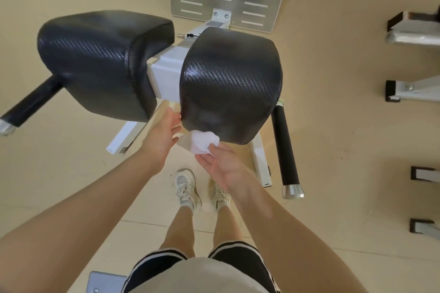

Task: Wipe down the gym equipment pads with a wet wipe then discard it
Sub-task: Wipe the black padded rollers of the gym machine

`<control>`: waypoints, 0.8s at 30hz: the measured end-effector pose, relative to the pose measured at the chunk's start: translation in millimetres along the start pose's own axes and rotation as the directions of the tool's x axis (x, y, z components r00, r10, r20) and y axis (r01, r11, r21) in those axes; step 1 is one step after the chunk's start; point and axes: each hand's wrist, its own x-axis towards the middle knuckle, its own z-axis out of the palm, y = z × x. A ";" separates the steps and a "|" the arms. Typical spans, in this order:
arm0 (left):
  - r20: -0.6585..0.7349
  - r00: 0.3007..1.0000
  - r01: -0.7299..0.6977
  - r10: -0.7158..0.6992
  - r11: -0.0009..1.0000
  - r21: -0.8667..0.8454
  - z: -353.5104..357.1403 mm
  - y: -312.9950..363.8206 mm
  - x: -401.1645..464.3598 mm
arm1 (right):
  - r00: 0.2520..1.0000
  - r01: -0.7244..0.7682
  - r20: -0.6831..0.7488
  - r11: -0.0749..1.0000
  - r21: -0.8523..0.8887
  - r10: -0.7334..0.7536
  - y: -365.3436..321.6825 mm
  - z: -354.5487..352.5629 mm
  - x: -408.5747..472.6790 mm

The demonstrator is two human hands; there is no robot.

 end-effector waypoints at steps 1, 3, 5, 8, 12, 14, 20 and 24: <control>-0.030 1.000 0.004 -0.003 1.000 0.030 0.2 -1.1 -3.2 | 0.999 0.030 0.013 0.999 -0.041 -0.029 -6.8 1.0 -13.0; -0.054 0.998 0.023 -0.017 0.994 0.104 3.2 -1.0 -11.4 | 0.994 0.107 0.028 0.990 -0.093 -0.105 -23.9 -8.6 -38.5; -0.012 1.000 0.022 -0.020 0.980 0.196 12.7 1.6 -22.5 | 0.981 0.187 -0.010 0.954 -0.234 -0.195 -43.2 -25.0 -64.6; 0.230 0.973 -0.062 -0.005 0.957 0.285 46.3 14.7 -48.5 | 0.949 0.266 -0.047 0.874 -0.406 -0.311 -70.1 -50.0 -98.7; 0.557 0.829 -0.242 0.055 0.932 0.268 104.4 24.5 -75.8 | 0.916 0.332 -0.060 0.832 -0.445 -0.397 -92.0 -72.7 -127.7; 0.573 0.815 -0.310 0.084 0.899 0.309 125.9 26.9 -78.8 | 0.875 0.372 -0.100 0.789 -0.489 -0.474 -100.7 -81.6 -132.4; 0.404 0.915 -0.103 0.004 0.969 0.223 163.5 30.1 -71.8 | 0.510 0.337 -0.011 0.212 -0.917 -0.860 -91.2 -94.2 -117.5; 0.418 0.905 0.079 -0.079 0.997 0.019 169.4 32.4 -69.6 | 0.373 0.368 0.293 -0.150 -0.918 -0.880 -74.5 -98.6 -104.1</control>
